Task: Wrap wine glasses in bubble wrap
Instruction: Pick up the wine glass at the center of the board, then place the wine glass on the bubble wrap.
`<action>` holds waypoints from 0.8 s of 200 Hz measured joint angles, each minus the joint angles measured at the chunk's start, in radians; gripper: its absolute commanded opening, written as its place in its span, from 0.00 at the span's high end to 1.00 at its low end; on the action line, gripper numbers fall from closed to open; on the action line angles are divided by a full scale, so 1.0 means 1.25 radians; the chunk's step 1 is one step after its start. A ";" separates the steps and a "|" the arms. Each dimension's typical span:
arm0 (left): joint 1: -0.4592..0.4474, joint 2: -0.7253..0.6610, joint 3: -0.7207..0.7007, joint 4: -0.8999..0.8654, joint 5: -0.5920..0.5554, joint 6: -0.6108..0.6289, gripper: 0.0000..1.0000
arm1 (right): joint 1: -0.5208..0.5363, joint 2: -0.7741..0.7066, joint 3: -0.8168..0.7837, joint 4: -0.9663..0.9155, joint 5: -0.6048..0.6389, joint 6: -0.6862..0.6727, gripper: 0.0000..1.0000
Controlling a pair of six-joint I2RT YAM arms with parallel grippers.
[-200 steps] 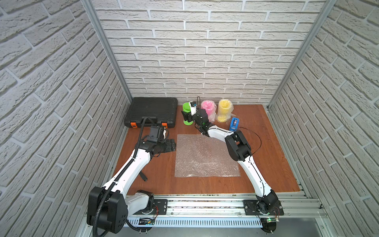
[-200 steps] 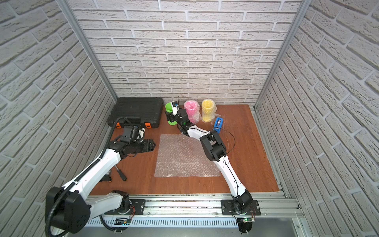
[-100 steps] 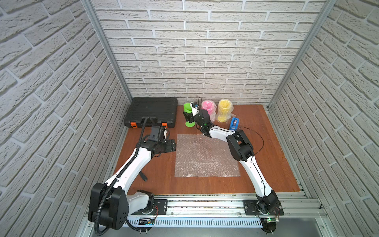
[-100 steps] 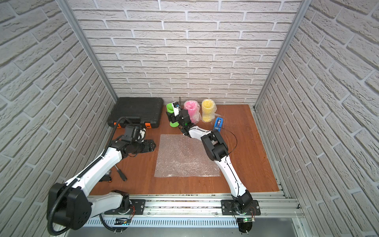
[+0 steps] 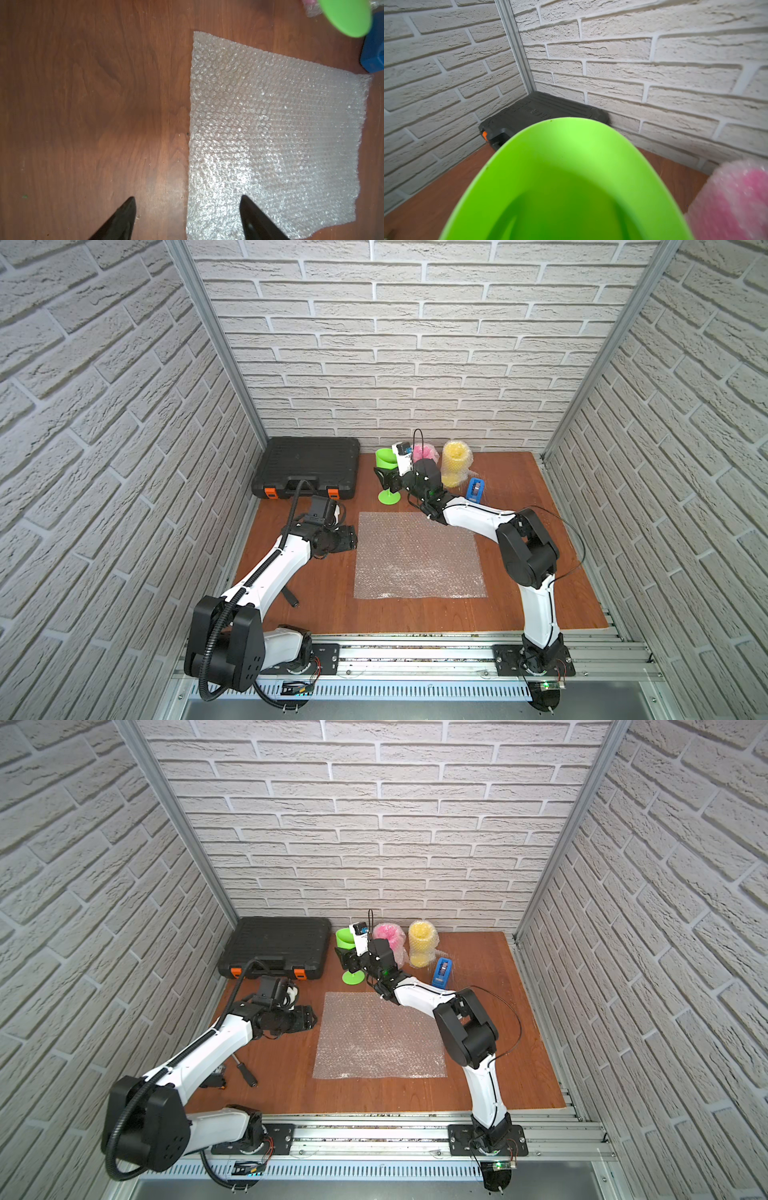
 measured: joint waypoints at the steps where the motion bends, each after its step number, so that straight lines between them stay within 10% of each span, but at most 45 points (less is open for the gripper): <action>1: 0.000 0.001 -0.001 0.000 0.001 0.000 0.26 | 0.000 -0.003 -0.001 -0.005 -0.001 0.003 0.33; 88: -0.002 0.065 -0.053 0.002 0.037 -0.023 0.42 | 0.016 -0.145 -0.029 -0.521 -0.204 0.392 0.40; 160: -0.013 0.153 -0.062 0.059 0.085 -0.027 0.49 | 0.113 -0.056 -0.045 -0.648 -0.270 0.533 0.41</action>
